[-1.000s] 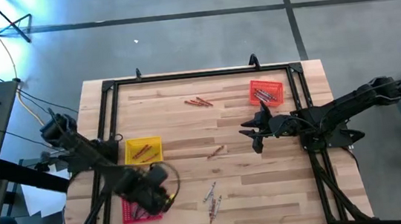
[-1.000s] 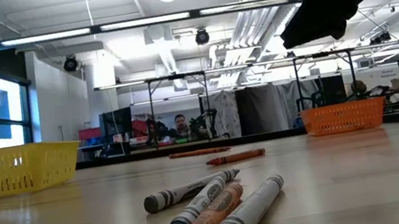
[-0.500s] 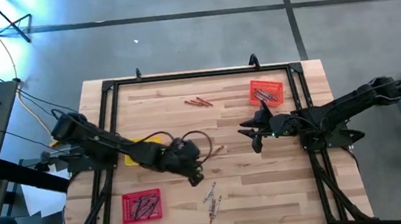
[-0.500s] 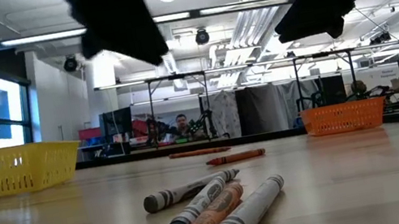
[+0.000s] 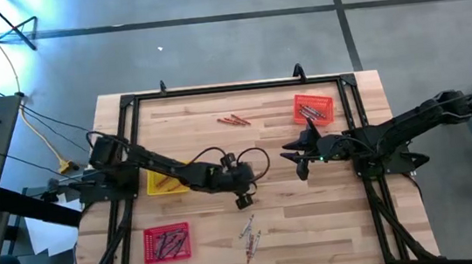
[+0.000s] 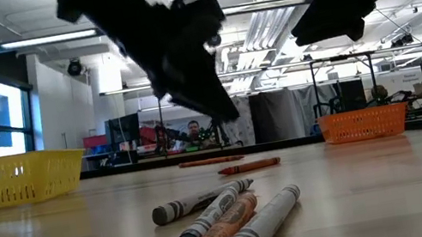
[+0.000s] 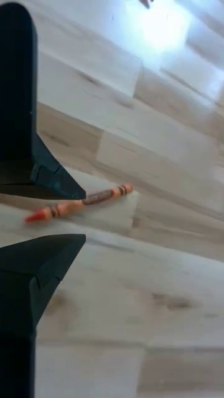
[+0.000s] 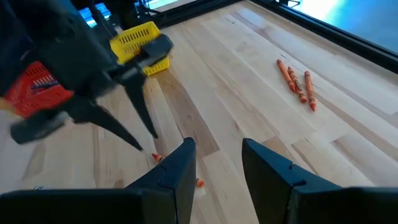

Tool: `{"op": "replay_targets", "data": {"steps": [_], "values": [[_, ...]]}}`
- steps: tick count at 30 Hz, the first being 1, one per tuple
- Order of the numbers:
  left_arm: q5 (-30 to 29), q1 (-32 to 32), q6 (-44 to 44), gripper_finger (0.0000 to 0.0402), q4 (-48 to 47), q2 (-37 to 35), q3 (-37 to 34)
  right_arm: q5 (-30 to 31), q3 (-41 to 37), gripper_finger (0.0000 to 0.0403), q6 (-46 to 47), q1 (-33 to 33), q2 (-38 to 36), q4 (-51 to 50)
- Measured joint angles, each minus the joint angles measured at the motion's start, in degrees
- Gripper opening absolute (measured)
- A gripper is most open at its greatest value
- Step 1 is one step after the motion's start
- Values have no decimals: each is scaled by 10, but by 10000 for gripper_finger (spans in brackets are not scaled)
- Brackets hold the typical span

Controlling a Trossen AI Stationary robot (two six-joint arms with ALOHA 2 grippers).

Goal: Sort crayons
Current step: Put the orange crayon into the yellow bin

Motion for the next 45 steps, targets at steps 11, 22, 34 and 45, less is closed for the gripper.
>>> {"op": "replay_targets", "data": {"steps": [11, 22, 34, 45], "values": [[25, 24, 37, 85, 44, 48, 0, 1, 0, 125, 11, 0, 0, -17], [60, 26, 81, 85, 46, 47, 0, 1, 0, 125, 11, 0, 0, -22], [63, 39, 113, 85, 45, 47, 0, 1, 0, 125, 10, 0, 0, -24], [62, 60, 5, 85, 45, 47, 0, 0, 0, 125, 9, 0, 0, -26]]}}
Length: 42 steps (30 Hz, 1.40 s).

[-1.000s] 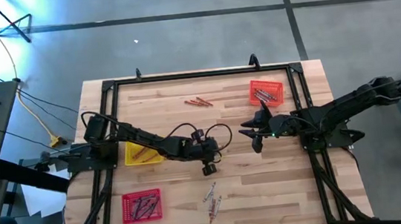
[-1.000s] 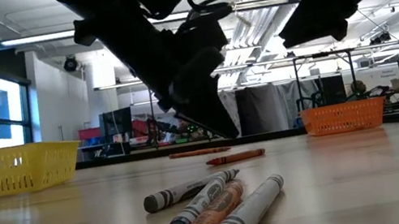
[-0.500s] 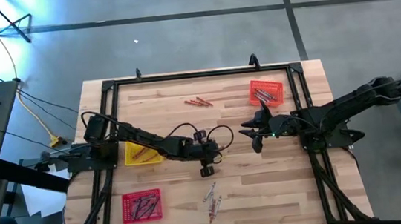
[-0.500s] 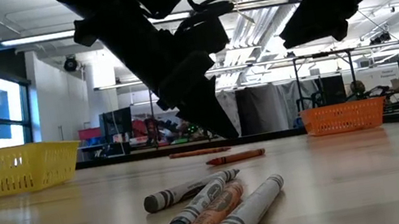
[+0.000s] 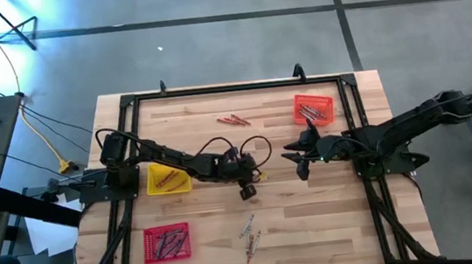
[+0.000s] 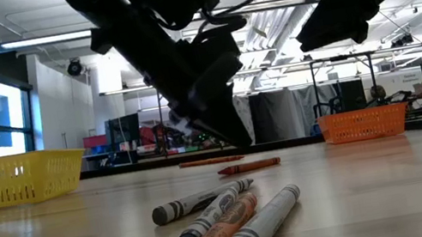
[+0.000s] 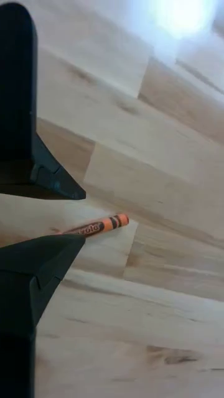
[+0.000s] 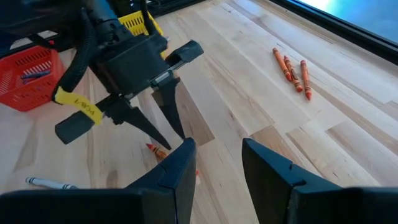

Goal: Sort crayons
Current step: Put the orange crayon into the yellow bin

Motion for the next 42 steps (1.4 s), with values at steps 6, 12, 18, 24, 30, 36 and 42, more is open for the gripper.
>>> {"op": "replay_targets", "data": {"steps": [6, 12, 18, 24, 30, 36, 42], "values": [[14, -1, -34, 85, 1, 12, 1, 0, 0, 125, 0, 0, 0, 0], [13, -2, -34, 85, 19, 46, 2, 0, 0, 125, 0, 0, 0, -5], [11, -2, -33, 85, 29, 62, 3, 1, 0, 125, 1, 0, 0, -9], [18, -1, -34, 75, 29, 62, 2, 2, 0, 125, 0, 0, 0, -9], [42, 0, -49, 16, 25, 63, 2, 2, 0, 125, 0, 0, 0, -11], [55, 0, -78, 7, 21, 63, 2, 2, 0, 125, 1, 0, 0, -13], [67, -1, -79, 3, 9, 38, -1, 2, 0, 125, 2, 0, 0, -22]]}}
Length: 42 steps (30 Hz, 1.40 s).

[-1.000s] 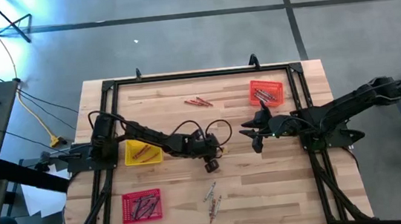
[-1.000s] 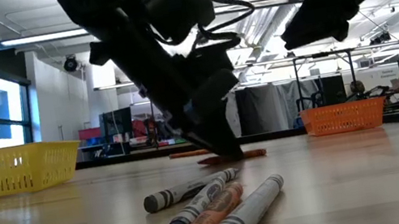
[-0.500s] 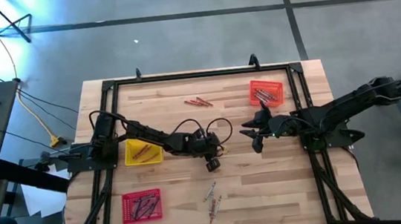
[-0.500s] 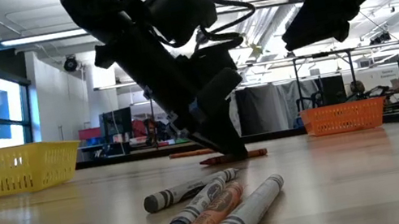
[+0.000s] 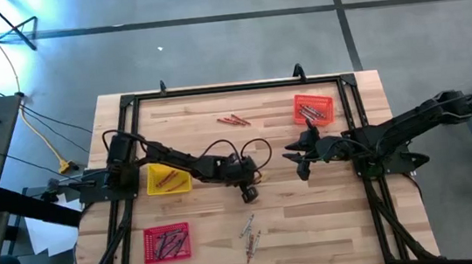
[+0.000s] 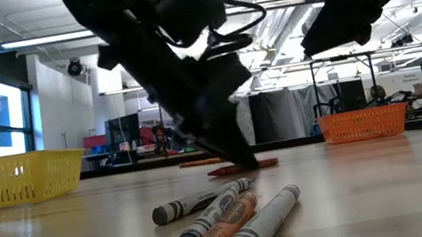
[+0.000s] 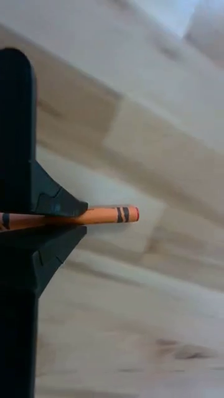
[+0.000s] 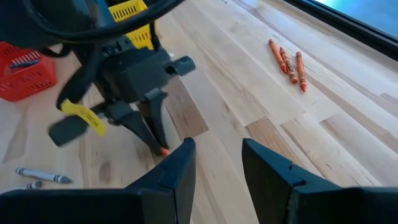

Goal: Sort crayons
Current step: Put the orange crayon into the yellow bin

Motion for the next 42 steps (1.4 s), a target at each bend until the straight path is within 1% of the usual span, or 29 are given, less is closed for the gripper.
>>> {"op": "replay_targets", "data": {"steps": [3, 6, 9, 13, 16, 19, 25, 28, 33, 39, 42], "values": [[10, -1, 0, 4, -26, -24, -3, 0, 0, 125, 0, 0, 0, -2], [4, -2, 7, 4, -45, -57, -1, 0, 0, 125, 0, 0, 0, -3], [-29, -6, 11, 4, -98, -89, 0, 0, 0, 125, 0, 0, 0, -4], [-100, -14, -9, 4, -220, -141, 1, -1, 0, 125, 0, 0, 0, -6], [-135, -23, -57, 5, -333, -179, 0, -2, 0, 125, 5, 0, 0, -14], [-153, -35, -114, 5, -441, -218, 0, -1, 0, 125, 15, 0, 0, -22], [-155, -72, -244, 5, -625, -275, 1, -1, 0, 125, 28, 0, 2, -36], [-144, -93, -310, 5, -704, -289, -1, -1, 0, 125, 29, 0, 9, -40], [-128, -133, -390, 5, -753, -305, -31, 2, 0, 125, 31, 0, 25, -32], [-118, -163, -450, 5, -737, -307, -92, 2, 0, 125, 29, 0, 41, -24], [-101, -166, -471, 5, -715, -306, -127, 1, 0, 125, 29, 0, 49, -19]]}}
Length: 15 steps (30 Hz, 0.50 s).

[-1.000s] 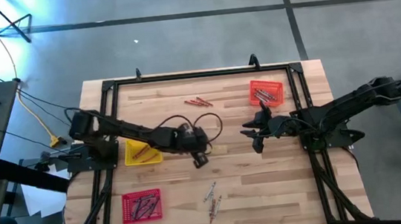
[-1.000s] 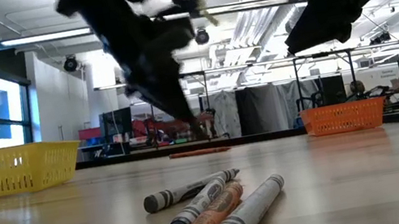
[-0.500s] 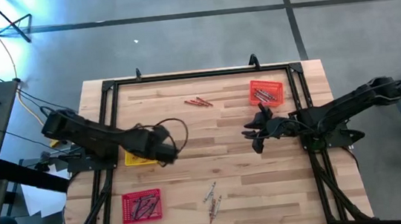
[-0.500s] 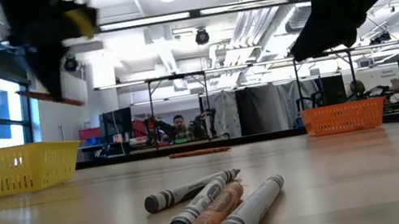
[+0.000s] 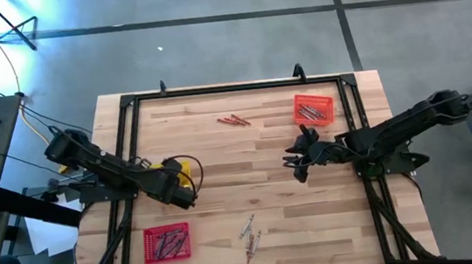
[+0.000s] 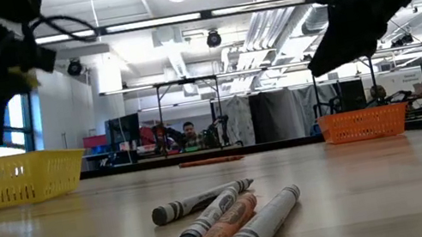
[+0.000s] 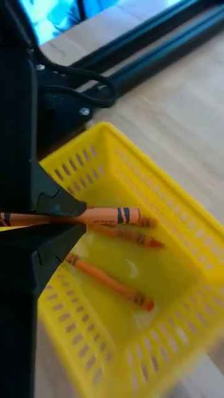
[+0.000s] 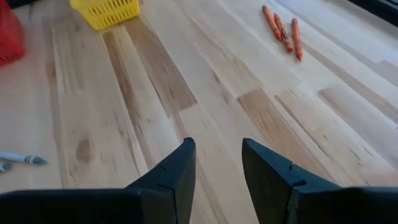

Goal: Sort crayons
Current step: Put the orange crayon into the yellow bin

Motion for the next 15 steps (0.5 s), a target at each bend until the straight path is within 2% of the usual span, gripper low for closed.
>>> {"op": "replay_targets", "data": {"steps": [8, 15], "values": [[6, -1, -8, 5, 89, 0, -54, 1, 0, 125, 0, 0, 10, 14], [6, -1, -8, 5, 104, -1, -60, 2, 0, 125, 0, 0, 10, 18]]}}
